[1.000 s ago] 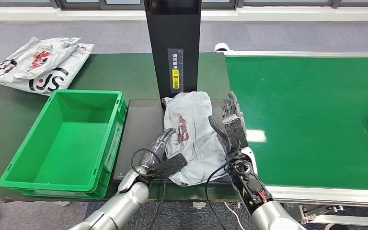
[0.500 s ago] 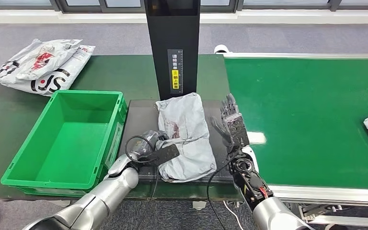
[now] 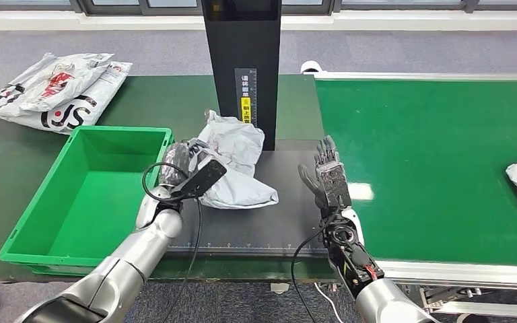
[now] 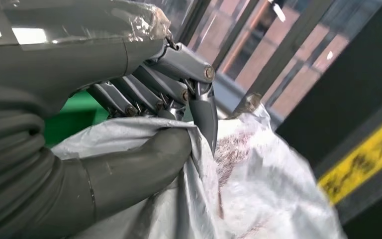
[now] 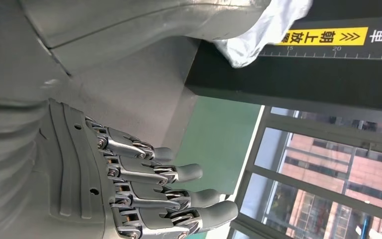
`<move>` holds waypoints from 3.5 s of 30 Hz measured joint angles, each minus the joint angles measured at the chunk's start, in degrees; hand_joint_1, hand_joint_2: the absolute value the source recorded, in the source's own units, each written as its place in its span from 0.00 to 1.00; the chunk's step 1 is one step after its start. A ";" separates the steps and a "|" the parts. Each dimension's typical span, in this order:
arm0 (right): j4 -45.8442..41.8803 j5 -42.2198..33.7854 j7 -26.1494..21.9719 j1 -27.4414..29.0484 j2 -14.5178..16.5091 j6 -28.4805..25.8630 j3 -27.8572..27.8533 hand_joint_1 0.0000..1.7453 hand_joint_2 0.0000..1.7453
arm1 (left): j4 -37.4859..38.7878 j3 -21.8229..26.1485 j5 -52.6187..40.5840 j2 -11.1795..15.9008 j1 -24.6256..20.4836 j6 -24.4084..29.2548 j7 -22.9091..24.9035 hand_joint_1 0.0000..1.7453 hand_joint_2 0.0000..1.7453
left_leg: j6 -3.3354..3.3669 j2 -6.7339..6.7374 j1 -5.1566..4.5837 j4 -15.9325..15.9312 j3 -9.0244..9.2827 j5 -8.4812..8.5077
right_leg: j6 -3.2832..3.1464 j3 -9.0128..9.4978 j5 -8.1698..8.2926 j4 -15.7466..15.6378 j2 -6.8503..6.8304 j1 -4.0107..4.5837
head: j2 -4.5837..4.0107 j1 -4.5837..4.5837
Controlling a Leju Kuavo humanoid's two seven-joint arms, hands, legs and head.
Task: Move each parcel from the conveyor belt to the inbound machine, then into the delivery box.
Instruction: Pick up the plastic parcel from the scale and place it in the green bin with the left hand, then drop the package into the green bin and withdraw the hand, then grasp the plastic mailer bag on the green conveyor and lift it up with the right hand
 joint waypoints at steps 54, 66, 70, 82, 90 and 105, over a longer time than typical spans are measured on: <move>-23.56 19.23 11.91 17.84 0.05 -0.05 -13.41 0.00 1.00 | -11.75 26.72 -23.65 9.01 8.08 8.45 18.88 0.00 1.00 | -0.11 0.30 0.06 -0.06 -0.20 0.05 | -0.18 -0.36 0.10 0.04 0.21 0.06 | 0.01 -0.01; -21.30 16.39 9.31 15.32 0.05 -1.91 -13.41 0.00 1.00 | -20.26 28.34 -3.75 9.22 6.61 8.86 3.76 0.00 1.00 | -0.11 0.31 0.06 -0.06 -0.22 0.06 | -0.18 -0.37 0.10 0.04 0.18 0.06 | 0.01 0.00; -19.59 15.89 8.70 14.15 0.05 -2.09 -13.41 0.00 1.00 | -22.14 28.34 -3.60 9.19 6.17 8.86 3.11 0.00 1.00 | -0.11 0.30 0.06 -0.06 -0.22 0.06 | -0.18 -0.37 0.10 0.04 0.18 0.06 | 0.01 -0.02; -17.94 15.88 8.69 13.59 0.05 -2.11 -13.41 0.00 1.00 | -23.77 28.34 -3.62 9.12 6.17 8.86 3.04 0.00 1.00 | -0.11 0.30 0.06 -0.06 -0.22 0.05 | -0.18 -0.38 0.10 0.04 0.18 0.06 | 0.01 -0.01; -17.84 15.88 8.69 13.58 0.05 -2.11 -13.41 0.00 1.00 | -23.95 28.34 -3.62 9.08 6.17 8.86 3.04 0.00 1.00 | -0.11 0.30 0.06 -0.06 -0.22 0.06 | -0.18 -0.37 0.10 0.04 0.18 0.06 | 0.01 0.00; -15.96 21.02 11.33 10.12 -1.10 -7.30 -13.40 0.00 1.00 | -22.42 21.55 27.47 4.48 7.17 -16.32 -10.03 0.00 1.00 | -0.08 0.32 0.00 -0.04 -0.22 0.05 | -0.12 -0.40 0.15 0.04 0.22 -0.05 | 0.01 0.00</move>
